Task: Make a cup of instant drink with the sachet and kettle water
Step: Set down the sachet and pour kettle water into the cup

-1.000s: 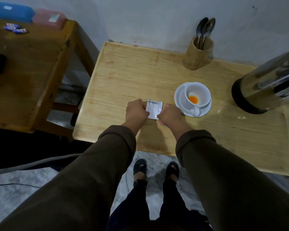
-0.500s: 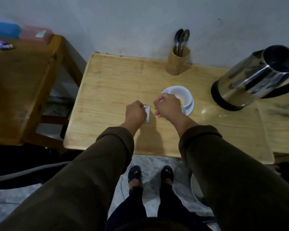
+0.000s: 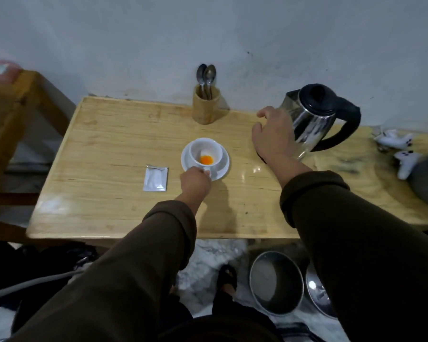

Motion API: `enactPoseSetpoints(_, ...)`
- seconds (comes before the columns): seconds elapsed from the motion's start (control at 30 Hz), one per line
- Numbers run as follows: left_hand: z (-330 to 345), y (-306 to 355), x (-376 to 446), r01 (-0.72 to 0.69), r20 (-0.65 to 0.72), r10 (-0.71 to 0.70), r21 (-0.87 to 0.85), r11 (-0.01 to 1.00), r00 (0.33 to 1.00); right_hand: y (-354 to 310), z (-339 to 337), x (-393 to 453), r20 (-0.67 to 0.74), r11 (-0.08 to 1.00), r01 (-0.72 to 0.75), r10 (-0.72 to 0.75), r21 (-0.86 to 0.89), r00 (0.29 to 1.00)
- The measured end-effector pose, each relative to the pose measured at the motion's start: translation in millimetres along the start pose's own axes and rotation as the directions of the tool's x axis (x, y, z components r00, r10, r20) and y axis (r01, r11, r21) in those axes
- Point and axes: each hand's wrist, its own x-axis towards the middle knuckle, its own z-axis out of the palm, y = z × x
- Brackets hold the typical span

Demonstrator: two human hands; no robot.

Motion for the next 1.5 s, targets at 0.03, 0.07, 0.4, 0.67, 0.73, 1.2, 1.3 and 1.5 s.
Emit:
enactPoseSetpoints(0.03,3.0,3.2,-1.2,0.029,-0.013,-0.029,-0.004,1.0,1.0,8.0,-3.8,2.7,0.003,1.0,0.019,-0.019,-0.019,1.0)
enactPoseSetpoints(0.07,5.4,6.4,-2.6,0.065,-0.017,-0.065,-0.015,0.998,0.998,14.9,-7.1,5.1,0.013,0.999,0.043,-0.043,-0.028,0.999)
enactPoseSetpoints(0.4,29.0,30.5,-5.9,0.281,-0.107,-0.29,-0.091,0.955,0.951,72.7,-47.8,34.0,-0.114,0.994,0.043,-0.054,-0.101,0.992)
enactPoseSetpoints(0.67,48.2,47.1,0.4,0.376,-0.187,-0.389,-0.104,0.921,0.902,131.4,-62.0,65.3,-0.007,0.984,-0.147,0.147,-0.103,0.989)
enactPoseSetpoints(0.73,50.6,48.0,1.1,0.378,-0.197,-0.396,-0.122,0.918,0.897,139.9,-62.6,71.2,0.016,0.983,-0.144,0.147,-0.114,0.989)
enactPoseSetpoints(1.2,44.2,46.8,1.4,0.394,-0.167,-0.381,0.048,0.918,0.909,183.0,-67.7,105.5,0.139,0.927,-0.368,0.357,0.068,0.924)
enactPoseSetpoints(1.3,43.3,44.3,1.4,0.37,-0.179,-0.349,0.102,0.923,0.92,184.0,-65.7,99.6,0.112,0.927,-0.349,0.336,0.137,0.935)
enactPoseSetpoints(1.5,42.4,39.4,0.2,0.308,-0.193,-0.274,0.179,0.934,0.942,174.3,-65.9,91.5,0.041,0.929,-0.306,0.305,0.208,0.952)
